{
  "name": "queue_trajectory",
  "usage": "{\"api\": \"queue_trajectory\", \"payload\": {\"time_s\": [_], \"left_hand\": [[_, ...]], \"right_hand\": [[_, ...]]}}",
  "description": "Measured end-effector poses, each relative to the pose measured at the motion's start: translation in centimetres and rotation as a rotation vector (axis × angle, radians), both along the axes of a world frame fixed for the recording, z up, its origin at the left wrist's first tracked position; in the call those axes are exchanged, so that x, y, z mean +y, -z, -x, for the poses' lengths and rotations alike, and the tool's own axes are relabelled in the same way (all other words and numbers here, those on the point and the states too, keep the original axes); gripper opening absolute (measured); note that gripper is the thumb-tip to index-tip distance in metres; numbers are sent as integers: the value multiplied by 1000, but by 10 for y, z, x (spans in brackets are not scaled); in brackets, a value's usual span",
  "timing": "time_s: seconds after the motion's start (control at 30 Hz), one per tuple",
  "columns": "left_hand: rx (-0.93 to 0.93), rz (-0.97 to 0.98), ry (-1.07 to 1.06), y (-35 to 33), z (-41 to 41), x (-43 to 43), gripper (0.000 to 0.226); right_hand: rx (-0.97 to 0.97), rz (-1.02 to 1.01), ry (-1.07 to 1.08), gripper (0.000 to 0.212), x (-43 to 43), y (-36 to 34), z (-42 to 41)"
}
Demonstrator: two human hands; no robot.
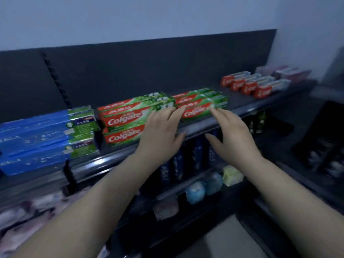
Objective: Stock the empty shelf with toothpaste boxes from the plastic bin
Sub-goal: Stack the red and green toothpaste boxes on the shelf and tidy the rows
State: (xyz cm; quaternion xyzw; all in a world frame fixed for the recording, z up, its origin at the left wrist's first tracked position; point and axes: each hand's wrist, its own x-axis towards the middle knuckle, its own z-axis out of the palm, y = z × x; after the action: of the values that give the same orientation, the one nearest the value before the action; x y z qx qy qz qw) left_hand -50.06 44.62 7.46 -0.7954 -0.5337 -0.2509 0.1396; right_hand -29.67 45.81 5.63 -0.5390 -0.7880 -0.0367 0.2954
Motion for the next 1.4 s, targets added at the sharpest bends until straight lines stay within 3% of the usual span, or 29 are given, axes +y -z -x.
{"api": "queue_trajectory", "payload": {"time_s": [0.4, 0.77, 1.1, 1.4], "left_hand": [[-53, 216, 476, 53, -201, -91, 72], [0, 373, 963, 83, -433, -298, 72], [238, 579, 1218, 135, -557, -433, 77], [565, 564, 1538, 183, -661, -473, 69]], "right_hand": [[-46, 81, 564, 68, -197, 39, -179], [84, 201, 1027, 68, -483, 70, -348], [250, 408, 1459, 73, -669, 131, -426], [462, 485, 1657, 72, -702, 161, -458]]}}
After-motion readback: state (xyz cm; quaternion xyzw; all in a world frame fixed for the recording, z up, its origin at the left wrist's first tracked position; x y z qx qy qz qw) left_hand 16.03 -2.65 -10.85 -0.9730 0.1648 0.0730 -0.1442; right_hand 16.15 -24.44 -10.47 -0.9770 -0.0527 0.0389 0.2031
